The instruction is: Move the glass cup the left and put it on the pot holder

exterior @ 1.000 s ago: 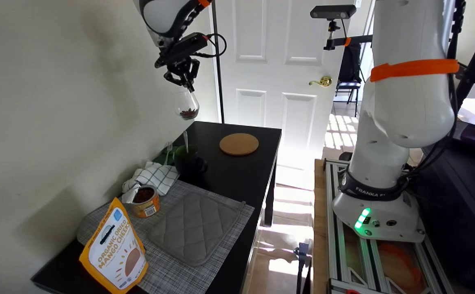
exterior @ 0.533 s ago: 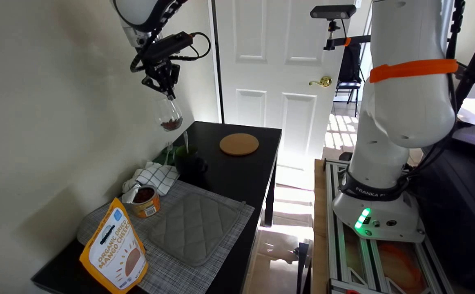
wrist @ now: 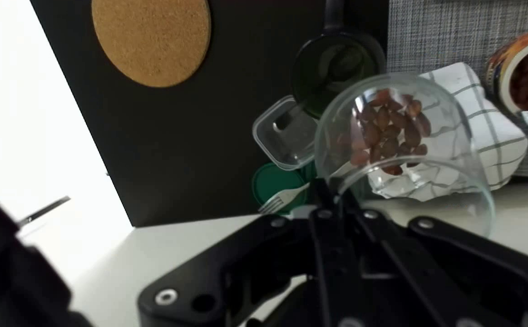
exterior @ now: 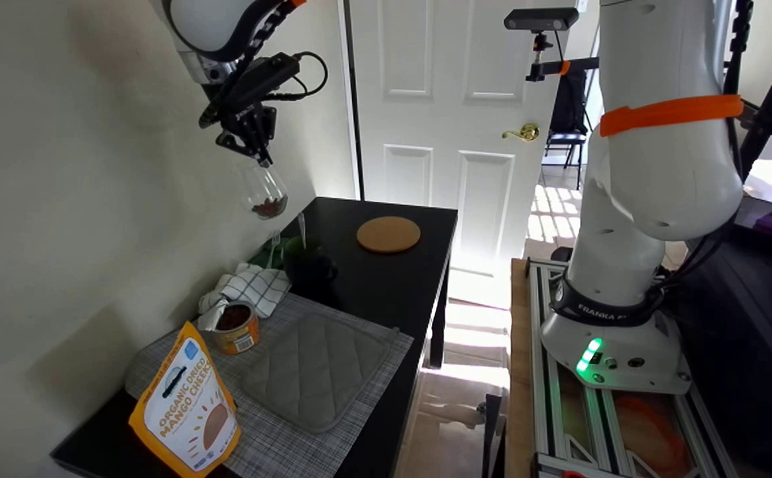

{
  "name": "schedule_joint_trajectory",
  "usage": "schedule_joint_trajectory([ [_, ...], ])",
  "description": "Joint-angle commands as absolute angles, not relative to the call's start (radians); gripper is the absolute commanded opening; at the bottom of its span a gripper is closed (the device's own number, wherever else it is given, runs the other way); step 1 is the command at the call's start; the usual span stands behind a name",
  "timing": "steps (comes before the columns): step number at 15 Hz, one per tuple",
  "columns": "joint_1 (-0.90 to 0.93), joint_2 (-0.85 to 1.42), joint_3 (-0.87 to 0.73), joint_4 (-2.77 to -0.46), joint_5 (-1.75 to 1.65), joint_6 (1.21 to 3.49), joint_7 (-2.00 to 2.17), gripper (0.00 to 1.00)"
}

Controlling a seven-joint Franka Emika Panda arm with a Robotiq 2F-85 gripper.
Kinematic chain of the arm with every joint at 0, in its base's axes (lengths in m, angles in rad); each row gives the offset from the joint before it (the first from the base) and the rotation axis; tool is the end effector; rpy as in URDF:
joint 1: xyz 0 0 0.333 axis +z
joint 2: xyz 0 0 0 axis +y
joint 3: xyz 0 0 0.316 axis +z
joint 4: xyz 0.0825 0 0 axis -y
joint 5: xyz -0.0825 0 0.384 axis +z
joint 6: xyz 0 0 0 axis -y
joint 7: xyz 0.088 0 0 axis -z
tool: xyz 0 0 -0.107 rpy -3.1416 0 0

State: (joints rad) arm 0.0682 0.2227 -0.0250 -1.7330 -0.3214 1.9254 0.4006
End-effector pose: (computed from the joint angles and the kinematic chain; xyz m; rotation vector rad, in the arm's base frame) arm 0.6235 0.0059 0.4491 2.8165 -0.3393 0.0539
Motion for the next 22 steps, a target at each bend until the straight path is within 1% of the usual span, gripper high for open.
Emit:
schedule_joint_trajectory([
  [1, 0.141, 0.223, 0.029, -1.708, -0.392, 1.901, 0.348, 0.01],
  [8, 0.211, 0.079, 0.1, -1.963, -0.378, 2.088, 0.5, 0.01],
  [9, 0.232, 0.181, 0.116, -1.825, -0.379, 2.031, 0.528, 0.01],
  [15, 0.294, 0.279, 0.134, -1.655, -0.396, 1.852, 0.664, 0.01],
  [16, 0.288, 0.228, 0.139, -1.743, -0.38, 1.907, 0.634, 0.05],
  [21, 0.294, 0.274, 0.127, -1.671, -0.38, 1.878, 0.644, 0.05],
  [22, 0.294, 0.275, 0.127, -1.671, -0.38, 1.878, 0.645, 0.01],
])
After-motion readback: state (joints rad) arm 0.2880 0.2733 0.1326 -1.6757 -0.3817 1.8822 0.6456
